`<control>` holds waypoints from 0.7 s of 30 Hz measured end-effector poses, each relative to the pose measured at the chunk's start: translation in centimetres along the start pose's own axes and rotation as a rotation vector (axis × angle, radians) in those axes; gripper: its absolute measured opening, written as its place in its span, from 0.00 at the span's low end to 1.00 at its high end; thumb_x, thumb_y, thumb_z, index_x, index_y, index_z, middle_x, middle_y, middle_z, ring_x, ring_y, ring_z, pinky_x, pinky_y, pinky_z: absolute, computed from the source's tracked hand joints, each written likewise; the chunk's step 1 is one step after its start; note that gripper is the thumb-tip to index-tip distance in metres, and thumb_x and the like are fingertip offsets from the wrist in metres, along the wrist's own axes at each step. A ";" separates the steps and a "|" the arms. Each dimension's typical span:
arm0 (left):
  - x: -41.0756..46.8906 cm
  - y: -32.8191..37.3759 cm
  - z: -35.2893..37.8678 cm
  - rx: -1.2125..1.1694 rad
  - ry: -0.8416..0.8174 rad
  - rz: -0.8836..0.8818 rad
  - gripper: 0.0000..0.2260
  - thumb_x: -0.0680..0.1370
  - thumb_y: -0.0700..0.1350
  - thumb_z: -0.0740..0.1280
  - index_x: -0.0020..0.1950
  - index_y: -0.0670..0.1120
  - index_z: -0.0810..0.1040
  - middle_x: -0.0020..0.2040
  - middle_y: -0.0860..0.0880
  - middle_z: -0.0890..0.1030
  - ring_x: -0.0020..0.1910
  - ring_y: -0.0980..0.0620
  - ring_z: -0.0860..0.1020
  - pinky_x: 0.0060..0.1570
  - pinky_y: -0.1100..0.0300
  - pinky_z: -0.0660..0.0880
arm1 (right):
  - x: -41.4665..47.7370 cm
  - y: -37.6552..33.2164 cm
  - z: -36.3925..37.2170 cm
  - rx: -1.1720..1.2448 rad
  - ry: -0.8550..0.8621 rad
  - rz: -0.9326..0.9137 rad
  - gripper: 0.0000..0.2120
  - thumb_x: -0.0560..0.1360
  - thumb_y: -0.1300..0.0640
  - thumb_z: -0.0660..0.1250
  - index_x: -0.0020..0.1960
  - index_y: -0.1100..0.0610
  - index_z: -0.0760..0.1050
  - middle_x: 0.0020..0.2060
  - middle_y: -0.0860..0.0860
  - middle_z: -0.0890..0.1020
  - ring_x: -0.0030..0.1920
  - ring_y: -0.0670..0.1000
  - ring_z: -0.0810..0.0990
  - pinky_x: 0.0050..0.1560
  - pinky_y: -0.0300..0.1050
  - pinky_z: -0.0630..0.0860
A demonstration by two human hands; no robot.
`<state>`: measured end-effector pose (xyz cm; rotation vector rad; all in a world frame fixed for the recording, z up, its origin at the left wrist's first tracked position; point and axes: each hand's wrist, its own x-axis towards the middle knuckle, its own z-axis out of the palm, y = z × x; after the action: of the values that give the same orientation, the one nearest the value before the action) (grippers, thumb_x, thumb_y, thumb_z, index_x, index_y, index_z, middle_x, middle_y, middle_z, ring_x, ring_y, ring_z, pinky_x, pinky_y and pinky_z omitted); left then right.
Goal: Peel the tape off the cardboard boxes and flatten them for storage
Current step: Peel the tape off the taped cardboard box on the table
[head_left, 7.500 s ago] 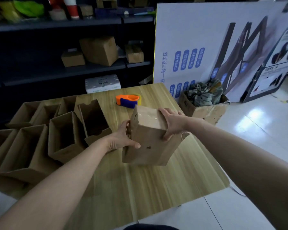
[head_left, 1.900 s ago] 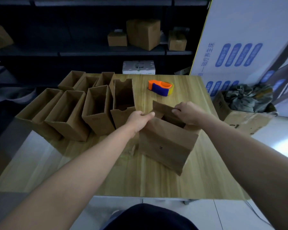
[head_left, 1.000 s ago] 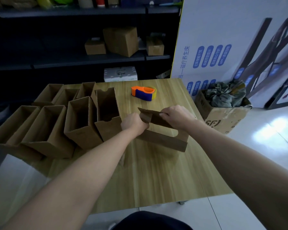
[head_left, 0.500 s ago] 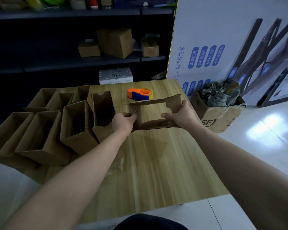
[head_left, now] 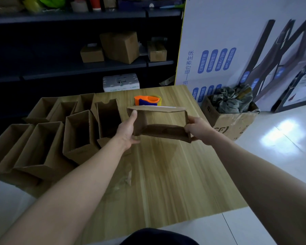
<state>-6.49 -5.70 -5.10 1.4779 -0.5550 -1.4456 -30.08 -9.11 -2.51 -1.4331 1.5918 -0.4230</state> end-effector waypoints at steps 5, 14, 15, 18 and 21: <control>0.4 0.6 1.1 -0.204 0.043 -0.067 0.30 0.68 0.64 0.70 0.65 0.51 0.70 0.57 0.45 0.79 0.55 0.43 0.77 0.48 0.44 0.76 | -0.1 0.3 0.0 0.012 -0.090 0.003 0.39 0.71 0.70 0.63 0.76 0.44 0.58 0.63 0.51 0.66 0.58 0.54 0.71 0.59 0.55 0.77; 1.4 1.3 2.2 -0.220 0.149 0.074 0.14 0.75 0.43 0.69 0.58 0.50 0.71 0.58 0.45 0.77 0.56 0.43 0.77 0.46 0.44 0.79 | -0.3 1.9 -1.2 0.577 -0.075 0.226 0.26 0.77 0.50 0.65 0.72 0.50 0.60 0.69 0.51 0.64 0.64 0.59 0.69 0.58 0.61 0.73; 1.5 1.2 2.2 -0.226 0.138 0.079 0.14 0.75 0.43 0.68 0.59 0.49 0.71 0.58 0.45 0.77 0.56 0.42 0.77 0.49 0.42 0.78 | -0.1 2.1 -1.5 0.583 -0.049 0.257 0.33 0.75 0.43 0.66 0.75 0.50 0.57 0.68 0.51 0.63 0.64 0.61 0.70 0.58 0.61 0.73; 1.1 0.9 2.7 -0.242 0.101 0.100 0.12 0.76 0.44 0.67 0.59 0.49 0.72 0.57 0.46 0.78 0.55 0.43 0.77 0.47 0.46 0.77 | 0.3 2.3 -1.7 0.541 -0.057 0.294 0.44 0.67 0.38 0.73 0.75 0.45 0.53 0.73 0.55 0.62 0.64 0.65 0.71 0.60 0.63 0.73; 0.8 0.8 3.2 -0.251 0.059 0.106 0.13 0.75 0.45 0.69 0.59 0.48 0.74 0.58 0.46 0.79 0.57 0.44 0.77 0.51 0.46 0.75 | 0.4 1.9 -1.7 0.554 -0.045 0.304 0.49 0.62 0.34 0.74 0.75 0.43 0.52 0.73 0.57 0.62 0.67 0.65 0.68 0.60 0.68 0.71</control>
<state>-9.06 -7.71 -4.30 1.2699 -0.3938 -1.3320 -32.47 -9.49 -3.24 -0.7653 1.4731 -0.5888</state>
